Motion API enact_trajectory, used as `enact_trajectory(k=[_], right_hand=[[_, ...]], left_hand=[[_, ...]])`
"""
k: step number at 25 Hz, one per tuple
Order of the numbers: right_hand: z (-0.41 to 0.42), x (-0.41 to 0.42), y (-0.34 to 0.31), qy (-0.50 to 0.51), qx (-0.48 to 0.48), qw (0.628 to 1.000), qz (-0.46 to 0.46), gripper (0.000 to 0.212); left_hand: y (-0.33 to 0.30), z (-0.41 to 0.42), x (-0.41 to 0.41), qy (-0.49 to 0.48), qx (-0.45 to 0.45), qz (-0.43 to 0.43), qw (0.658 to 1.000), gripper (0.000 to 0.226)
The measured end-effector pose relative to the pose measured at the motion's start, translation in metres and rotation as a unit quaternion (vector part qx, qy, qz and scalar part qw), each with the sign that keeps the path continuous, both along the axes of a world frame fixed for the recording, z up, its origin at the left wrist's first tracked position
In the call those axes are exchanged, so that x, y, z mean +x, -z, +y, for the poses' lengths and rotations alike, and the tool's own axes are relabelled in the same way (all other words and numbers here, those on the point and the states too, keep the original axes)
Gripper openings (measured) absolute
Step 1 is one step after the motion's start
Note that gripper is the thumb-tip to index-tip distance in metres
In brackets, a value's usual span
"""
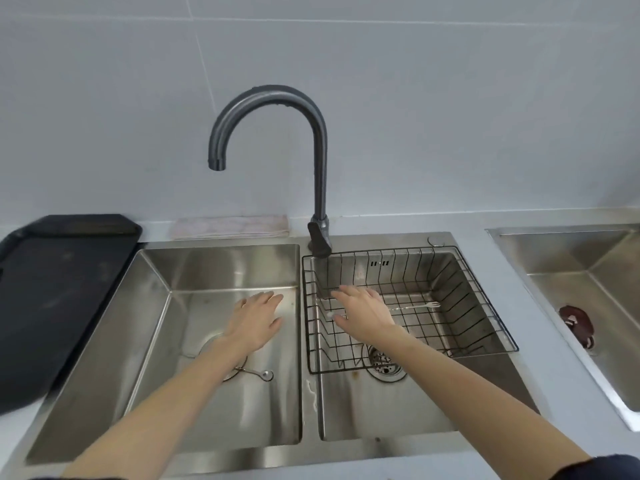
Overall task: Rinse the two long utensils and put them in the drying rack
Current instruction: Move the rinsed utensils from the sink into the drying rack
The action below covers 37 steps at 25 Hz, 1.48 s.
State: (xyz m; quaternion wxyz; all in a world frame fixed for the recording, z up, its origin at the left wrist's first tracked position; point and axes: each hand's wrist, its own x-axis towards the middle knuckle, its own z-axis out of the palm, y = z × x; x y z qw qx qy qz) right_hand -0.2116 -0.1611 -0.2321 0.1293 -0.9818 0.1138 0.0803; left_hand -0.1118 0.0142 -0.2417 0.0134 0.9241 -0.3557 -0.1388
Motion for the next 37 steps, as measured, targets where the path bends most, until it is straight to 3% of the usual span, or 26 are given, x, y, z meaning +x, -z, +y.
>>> enact_trajectory(k=[15,28,37], right_hand=[[0.136,0.072,0.052,0.019,0.040,0.998,0.042,0.045],[0.167,0.115,0.119,0.032,0.057,0.983,0.172,0.035],[0.173,0.121,0.173,0.034,0.083,0.969,0.229,0.030]], left_hand=[[0.041,0.134,0.069,-0.008,0.051,0.073,0.996,0.056],[0.108,0.147,0.108,0.007,0.091,0.155,0.984,0.046],[0.164,0.144,0.110,0.004,0.069,0.218,0.974,0.044]])
